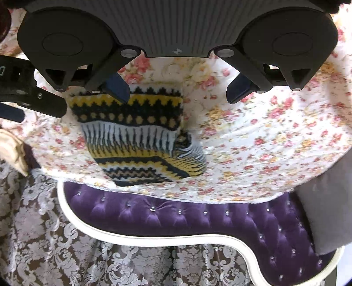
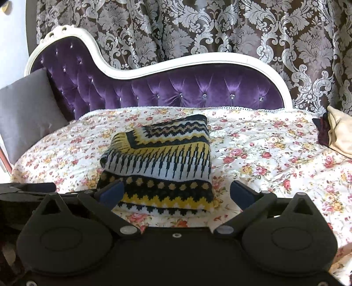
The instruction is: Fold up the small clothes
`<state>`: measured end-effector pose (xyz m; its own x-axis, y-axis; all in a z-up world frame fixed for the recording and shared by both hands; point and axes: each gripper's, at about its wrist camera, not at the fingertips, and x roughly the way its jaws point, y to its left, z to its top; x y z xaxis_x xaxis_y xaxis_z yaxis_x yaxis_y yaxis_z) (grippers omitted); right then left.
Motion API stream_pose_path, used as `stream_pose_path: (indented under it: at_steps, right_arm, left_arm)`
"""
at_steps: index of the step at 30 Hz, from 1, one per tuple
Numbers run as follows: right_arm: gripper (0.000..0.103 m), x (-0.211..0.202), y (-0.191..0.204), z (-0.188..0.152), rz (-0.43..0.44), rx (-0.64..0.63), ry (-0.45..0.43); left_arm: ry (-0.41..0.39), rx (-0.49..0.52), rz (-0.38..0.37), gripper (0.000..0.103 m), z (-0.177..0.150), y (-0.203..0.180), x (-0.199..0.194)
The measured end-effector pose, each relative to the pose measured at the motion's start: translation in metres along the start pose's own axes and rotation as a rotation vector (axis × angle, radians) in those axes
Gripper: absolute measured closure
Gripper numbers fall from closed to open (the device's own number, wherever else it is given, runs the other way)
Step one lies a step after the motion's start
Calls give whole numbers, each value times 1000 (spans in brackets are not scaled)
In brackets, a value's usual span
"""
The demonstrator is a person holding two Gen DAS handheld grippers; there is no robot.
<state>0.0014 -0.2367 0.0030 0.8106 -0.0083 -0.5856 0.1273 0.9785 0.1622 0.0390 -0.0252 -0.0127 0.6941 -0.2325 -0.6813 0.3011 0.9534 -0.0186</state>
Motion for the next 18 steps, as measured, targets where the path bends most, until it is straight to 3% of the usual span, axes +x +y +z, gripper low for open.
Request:
stream_pose_path:
  at_steps: [5,11,18]
  right_arm:
    - [1,-3,3,-1,-6,-15,-4]
    - [1,-5,4,1,4,-16,-6]
    - [1,-4,5,4,15,-12,-2]
  left_arm:
    - [-13,-19,42,8,1,0,-10]
    - [-126,-46,86,8,5,1,-30]
    - [-104,-62,60,8,9,2,-34]
